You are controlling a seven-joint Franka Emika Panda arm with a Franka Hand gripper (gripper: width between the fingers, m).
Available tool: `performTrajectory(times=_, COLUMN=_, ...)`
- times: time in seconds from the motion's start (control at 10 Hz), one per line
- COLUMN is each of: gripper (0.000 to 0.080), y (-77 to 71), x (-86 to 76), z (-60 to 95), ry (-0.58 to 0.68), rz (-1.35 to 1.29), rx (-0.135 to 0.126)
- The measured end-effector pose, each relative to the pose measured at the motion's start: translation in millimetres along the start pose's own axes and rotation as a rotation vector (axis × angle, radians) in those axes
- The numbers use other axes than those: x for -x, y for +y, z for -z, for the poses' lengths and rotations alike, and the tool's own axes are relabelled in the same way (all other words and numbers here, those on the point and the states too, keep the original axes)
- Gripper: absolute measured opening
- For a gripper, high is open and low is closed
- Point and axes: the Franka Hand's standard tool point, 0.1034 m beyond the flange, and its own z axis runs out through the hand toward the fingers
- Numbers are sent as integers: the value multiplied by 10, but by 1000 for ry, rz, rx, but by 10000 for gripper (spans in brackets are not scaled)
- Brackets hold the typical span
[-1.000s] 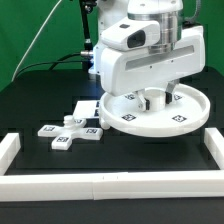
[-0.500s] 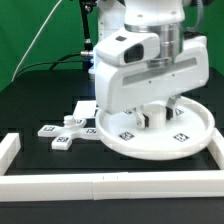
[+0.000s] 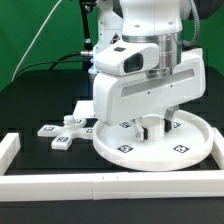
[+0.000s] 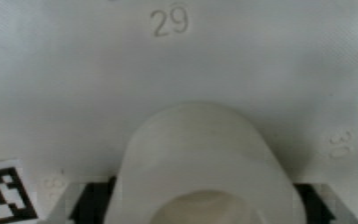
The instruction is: Assemble round table
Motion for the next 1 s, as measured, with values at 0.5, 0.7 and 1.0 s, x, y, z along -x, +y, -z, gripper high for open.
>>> performTrajectory(times=0.5, gripper=403, y=-71, x=82, z=-226, ry=-10, rz=-19, rx=0)
performTrajectory(times=0.7, gripper=403, y=-98, x=132, z=-241, ry=-18, rz=-23, rx=-4)
performTrajectory(times=1.0, gripper=403, y=-88, x=38, z=-344, ry=-19, rz=-23, rx=-1)
